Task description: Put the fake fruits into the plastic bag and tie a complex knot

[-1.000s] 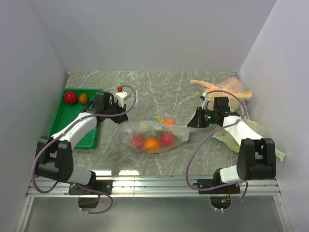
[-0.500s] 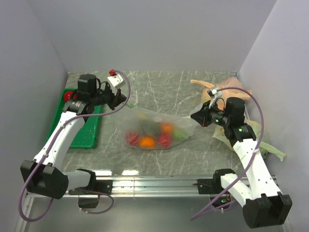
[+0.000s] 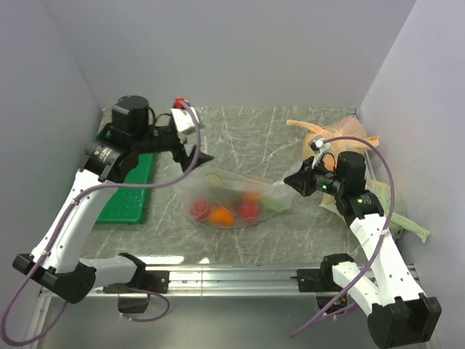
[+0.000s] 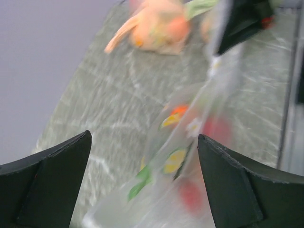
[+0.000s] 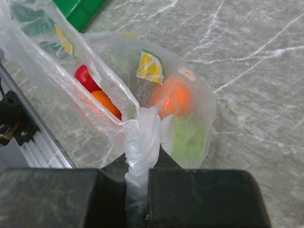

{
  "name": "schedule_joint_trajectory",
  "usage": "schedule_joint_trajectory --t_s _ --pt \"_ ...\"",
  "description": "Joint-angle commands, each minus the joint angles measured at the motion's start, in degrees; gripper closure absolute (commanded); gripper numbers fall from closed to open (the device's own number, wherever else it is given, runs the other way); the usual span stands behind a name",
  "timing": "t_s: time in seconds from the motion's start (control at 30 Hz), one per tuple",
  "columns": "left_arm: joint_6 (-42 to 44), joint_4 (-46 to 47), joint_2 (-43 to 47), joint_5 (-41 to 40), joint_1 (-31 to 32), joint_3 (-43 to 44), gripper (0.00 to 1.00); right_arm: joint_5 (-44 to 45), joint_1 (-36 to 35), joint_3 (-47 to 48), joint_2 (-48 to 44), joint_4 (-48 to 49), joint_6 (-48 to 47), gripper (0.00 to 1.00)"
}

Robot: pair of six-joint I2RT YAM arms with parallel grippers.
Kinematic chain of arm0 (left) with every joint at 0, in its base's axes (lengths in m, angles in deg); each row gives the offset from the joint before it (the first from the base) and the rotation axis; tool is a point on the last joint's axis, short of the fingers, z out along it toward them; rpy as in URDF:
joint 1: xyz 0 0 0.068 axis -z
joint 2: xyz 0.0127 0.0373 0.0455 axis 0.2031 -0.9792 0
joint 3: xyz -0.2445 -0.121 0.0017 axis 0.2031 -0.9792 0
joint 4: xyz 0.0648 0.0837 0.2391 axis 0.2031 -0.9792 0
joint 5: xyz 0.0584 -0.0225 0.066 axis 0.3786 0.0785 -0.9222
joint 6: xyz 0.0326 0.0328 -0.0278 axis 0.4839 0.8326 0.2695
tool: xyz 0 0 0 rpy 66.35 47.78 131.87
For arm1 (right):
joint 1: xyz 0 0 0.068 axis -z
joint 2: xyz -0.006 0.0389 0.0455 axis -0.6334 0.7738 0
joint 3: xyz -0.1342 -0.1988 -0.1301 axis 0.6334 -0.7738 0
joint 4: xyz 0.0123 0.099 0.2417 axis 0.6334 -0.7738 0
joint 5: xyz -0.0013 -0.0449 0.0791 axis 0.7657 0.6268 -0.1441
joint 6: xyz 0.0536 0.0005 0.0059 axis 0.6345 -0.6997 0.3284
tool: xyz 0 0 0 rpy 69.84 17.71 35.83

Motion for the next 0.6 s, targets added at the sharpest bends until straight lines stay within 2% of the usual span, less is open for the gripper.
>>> schedule_joint_trajectory --t_s 0.0,0.07,0.17,0.33,0.4,0.47,0.5,0.57 --pt "3.71 -8.88 -3.8 -6.67 9.08 3.92 0.01 -1.35 -0.77 0.73 -1.05 0.89 -1.04 1.0" --pt "5.65 -10.21 -7.58 -9.06 13.81 3.75 0.01 -1.0 -1.39 1.08 -1.05 0.36 -3.05 1.0" --pt "9.69 -10.92 -11.88 -12.94 17.69 3.05 0.01 -0.91 -1.74 1.43 -1.22 -0.08 -3.94 1.0" --pt "14.79 -8.11 -17.94 -15.49 19.55 1.73 0.01 -1.08 -2.0 2.14 -1.22 -0.43 -4.55 1.0" --pt "17.24 -9.94 -19.97 -15.32 19.56 2.25 0.03 -1.08 -2.0 2.58 -1.14 -0.69 -5.16 1.0" --pt "19.1 -14.15 -22.34 -13.66 19.47 2.61 0.17 -0.82 -2.0 3.36 -0.96 -0.61 -5.08 1.0" --pt "20.32 -15.13 -22.7 -13.04 19.47 2.09 0.34 -0.82 -2.0 3.54 -0.7 -0.52 -4.56 1.0" --pt "21.47 -15.49 -22.1 -10.33 19.47 -0.28 0.48 -0.91 -2.0 3.89 -0.17 0.88 -3.68 1.0"
